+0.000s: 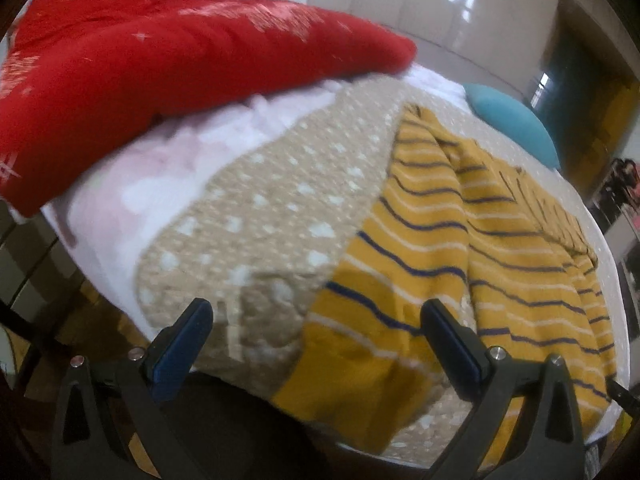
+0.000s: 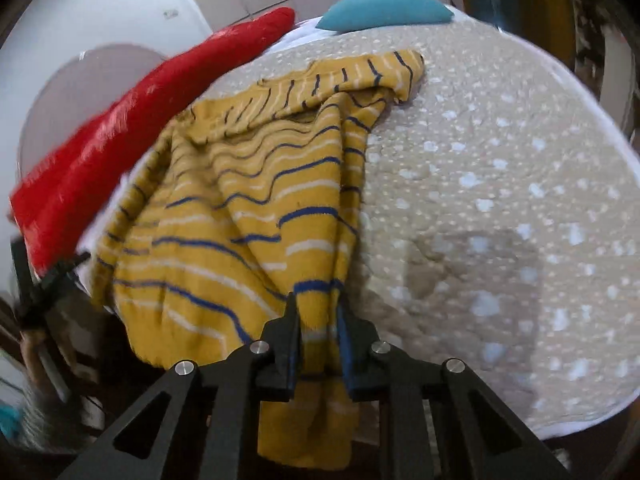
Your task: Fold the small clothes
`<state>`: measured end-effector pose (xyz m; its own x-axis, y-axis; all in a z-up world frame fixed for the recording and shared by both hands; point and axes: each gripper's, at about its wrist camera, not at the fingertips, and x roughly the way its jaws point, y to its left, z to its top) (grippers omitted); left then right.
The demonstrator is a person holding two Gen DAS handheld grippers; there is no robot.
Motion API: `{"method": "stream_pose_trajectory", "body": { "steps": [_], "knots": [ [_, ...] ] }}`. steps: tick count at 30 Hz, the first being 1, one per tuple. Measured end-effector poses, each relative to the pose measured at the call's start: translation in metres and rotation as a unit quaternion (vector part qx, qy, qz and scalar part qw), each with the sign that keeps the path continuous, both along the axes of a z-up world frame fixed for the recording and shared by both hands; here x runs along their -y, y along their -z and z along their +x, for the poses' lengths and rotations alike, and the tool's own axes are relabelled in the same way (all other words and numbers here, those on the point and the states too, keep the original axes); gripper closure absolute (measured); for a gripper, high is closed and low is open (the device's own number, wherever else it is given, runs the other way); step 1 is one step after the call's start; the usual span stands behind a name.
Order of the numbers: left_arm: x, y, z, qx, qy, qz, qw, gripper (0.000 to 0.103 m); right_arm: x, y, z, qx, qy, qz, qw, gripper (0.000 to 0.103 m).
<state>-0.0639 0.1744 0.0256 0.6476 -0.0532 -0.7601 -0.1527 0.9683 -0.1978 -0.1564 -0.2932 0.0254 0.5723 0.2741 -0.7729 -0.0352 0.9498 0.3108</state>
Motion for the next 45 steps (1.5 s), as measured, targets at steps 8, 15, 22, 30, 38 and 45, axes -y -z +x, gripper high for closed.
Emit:
{"method": "stream_pose_trajectory", "body": {
  "steps": [8, 15, 22, 30, 38, 45],
  "knots": [
    [-0.009, -0.006, 0.017, -0.032, -0.005, 0.004, 0.9995, 0.097, -0.005, -0.013, -0.007, 0.03, -0.007, -0.032, 0.999, 0.084],
    [-0.084, -0.038, 0.044, -0.02, -0.129, 0.068, 0.9891, 0.094, 0.004, -0.025, -0.007, 0.051, 0.011, -0.05, 0.997, 0.082],
    [-0.126, -0.048, 0.034, 0.0, -0.178, 0.053, 0.9826, 0.059, -0.054, -0.037, 0.026, 0.055, -0.071, -0.085, 0.992, 0.072],
    [-0.147, -0.048, -0.055, 0.06, -0.207, 0.012, 0.9764, 0.034, -0.229, -0.053, 0.072, 0.096, -0.273, -0.118, 0.95, 0.054],
    [-0.18, -0.011, -0.113, 0.048, -0.238, -0.032, 0.9695, 0.032, -0.432, -0.011, 0.065, 0.152, -0.446, -0.232, 0.851, 0.05],
    [-0.19, 0.011, -0.119, 0.037, -0.239, -0.052, 0.9689, 0.032, -0.507, 0.018, 0.074, 0.184, -0.463, -0.3, 0.814, 0.045]
  ]
}}
